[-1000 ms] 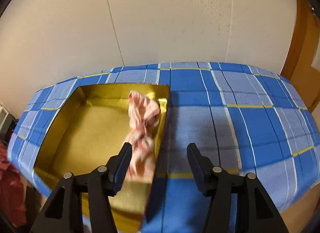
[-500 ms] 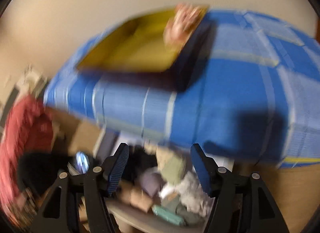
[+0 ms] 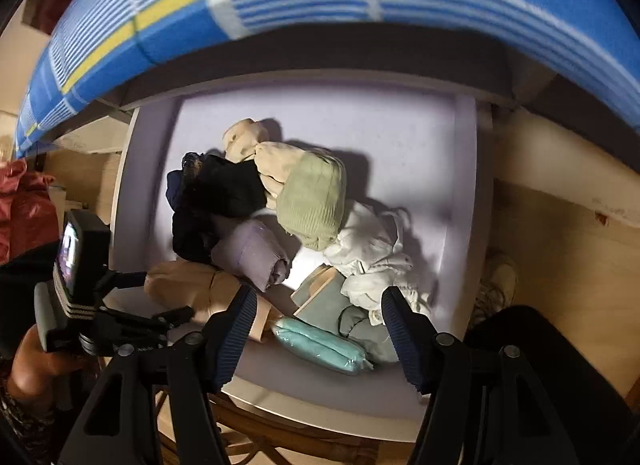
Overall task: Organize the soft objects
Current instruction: 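Bring the right tool back down over the drawer beside the left tool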
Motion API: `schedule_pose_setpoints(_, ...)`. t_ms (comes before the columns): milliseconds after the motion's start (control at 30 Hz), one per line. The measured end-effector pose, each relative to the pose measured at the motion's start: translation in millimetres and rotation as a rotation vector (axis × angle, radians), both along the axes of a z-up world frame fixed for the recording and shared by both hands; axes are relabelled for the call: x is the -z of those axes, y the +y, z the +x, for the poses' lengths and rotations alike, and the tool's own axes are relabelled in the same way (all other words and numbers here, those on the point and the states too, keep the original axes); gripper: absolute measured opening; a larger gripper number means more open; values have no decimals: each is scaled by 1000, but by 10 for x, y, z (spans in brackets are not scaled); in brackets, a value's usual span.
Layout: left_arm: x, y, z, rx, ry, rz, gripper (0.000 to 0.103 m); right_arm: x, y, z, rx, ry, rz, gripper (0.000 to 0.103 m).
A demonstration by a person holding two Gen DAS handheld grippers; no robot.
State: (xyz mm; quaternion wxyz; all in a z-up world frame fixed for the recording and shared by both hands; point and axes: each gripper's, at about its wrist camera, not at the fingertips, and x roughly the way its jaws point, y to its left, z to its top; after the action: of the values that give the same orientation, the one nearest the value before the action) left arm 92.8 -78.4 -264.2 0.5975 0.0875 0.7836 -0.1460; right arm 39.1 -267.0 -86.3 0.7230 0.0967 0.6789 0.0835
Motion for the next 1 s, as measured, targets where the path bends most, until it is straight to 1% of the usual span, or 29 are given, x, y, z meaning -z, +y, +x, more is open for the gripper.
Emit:
schedule_pose_setpoints(67, 59, -67, 16, 47, 22, 11, 90, 61, -15, 3, 24, 19, 23, 66)
schedule_pose_setpoints(133, 103, -135, 56, 89, 9, 37, 92, 45, -45, 6, 44, 23, 29, 66)
schedule_pose_setpoints(167, 122, -156, 64, 100, -5, 48, 94, 40, -50, 8, 49, 20, 29, 66)
schedule_pose_setpoints(200, 135, -167, 81, 99, -21, 53, 99, 41, -51, 10, 52, 17, 29, 66)
schedule_pose_setpoints(233, 137, -170, 109, 84, -54, 57, 102, 27, -63, 13, 57, 13, 30, 66)
schedule_pose_setpoints(267, 120, -162, 134, 61, -84, 51, 103, 23, -68, 15, 62, 12, 31, 66)
schedule_pose_setpoints(333, 68, -144, 194, 0, -135, 27, 103, 25, -86, 16, 74, 13, 35, 66)
schedule_pose_setpoints(400, 16, -108, 244, -34, -170, 17, 103, 35, -94, 21, 81, 18, 40, 66)
schedule_pose_setpoints(467, -25, -44, 276, -96, -161, -23, 102, 36, -100, 25, 89, 18, 43, 66)
schedule_pose_setpoints(500, -34, -8, 277, -138, -134, -67, 101, 34, -101, 27, 92, 18, 47, 66)
schedule_pose_setpoints(567, -45, -2, 247, -168, -91, -119, 101, 37, -104, 33, 97, 19, 57, 66)
schedule_pose_setpoints(633, -91, -40, 212, -134, -87, -132, 101, 40, -104, 35, 104, 22, 70, 66)
schedule_pose_setpoints(767, -226, -90, 271, -125, -130, -174, 101, 47, -103, 45, 118, 29, 96, 69)
schedule_pose_setpoints(833, -266, -106, 306, -91, -171, -152, 101, 37, -96, 41, 123, 27, 105, 72)
schedule_pose_setpoints(867, -254, -133, 318, -68, -174, -134, 101, 30, -96, 42, 126, 25, 106, 72)
schedule_pose_setpoints(933, -189, -204, 298, -21, -153, -105, 101, 20, -114, 44, 137, 22, 110, 72)
schedule_pose_setpoints(1000, -109, -258, 242, 20, -99, -88, 101, 14, -147, 42, 154, 22, 118, 72)
